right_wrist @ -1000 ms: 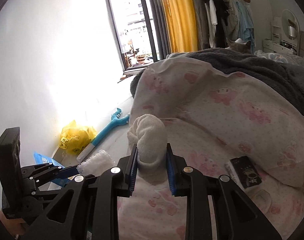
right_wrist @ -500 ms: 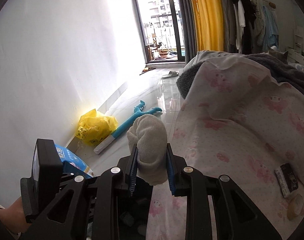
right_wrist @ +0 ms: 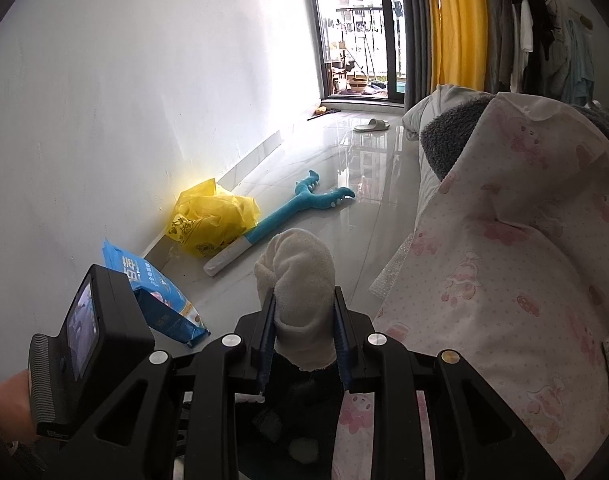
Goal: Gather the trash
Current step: 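Carry both items over the black bin and open the left gripper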
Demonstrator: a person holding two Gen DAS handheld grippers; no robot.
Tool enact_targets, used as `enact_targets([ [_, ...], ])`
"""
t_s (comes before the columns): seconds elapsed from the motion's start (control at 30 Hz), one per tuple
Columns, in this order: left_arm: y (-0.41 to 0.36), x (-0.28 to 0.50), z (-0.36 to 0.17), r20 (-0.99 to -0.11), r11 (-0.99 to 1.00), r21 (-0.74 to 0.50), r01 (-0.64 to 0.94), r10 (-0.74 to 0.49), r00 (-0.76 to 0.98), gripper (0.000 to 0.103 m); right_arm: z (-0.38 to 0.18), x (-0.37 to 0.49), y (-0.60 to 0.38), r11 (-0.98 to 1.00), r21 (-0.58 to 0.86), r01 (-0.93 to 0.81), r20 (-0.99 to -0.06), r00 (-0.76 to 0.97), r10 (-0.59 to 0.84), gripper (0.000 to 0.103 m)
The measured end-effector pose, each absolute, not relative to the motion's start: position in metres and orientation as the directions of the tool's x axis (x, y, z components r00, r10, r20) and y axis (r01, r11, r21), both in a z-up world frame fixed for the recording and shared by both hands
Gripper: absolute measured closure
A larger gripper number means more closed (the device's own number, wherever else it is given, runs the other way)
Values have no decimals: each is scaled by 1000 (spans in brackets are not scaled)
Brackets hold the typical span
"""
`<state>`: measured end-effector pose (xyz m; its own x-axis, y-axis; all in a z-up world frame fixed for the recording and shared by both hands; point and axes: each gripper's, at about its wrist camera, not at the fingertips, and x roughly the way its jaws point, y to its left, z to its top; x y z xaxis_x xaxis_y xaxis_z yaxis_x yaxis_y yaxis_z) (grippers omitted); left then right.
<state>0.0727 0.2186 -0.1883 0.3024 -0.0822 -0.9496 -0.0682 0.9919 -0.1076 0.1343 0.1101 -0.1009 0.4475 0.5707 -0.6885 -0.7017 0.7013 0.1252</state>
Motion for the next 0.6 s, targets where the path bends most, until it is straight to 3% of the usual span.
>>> enact_targets([
  [0.03, 222, 71, -188, -950, 991, -111, -77, -83, 301, 48, -103, 131, 113, 699, 124, -704, -693, 443, 569, 77],
  [0.13, 233, 67, -185, -946, 989, -115, -96, -79, 313, 40, -115, 130, 122, 694, 116, -711, -715, 425, 555, 77],
  [0.6, 258, 53, -145, -870, 981, -131, -147, -43, 491, 26, -185, 144, 146, 729, 151, -668, -842, 300, 449, 77],
])
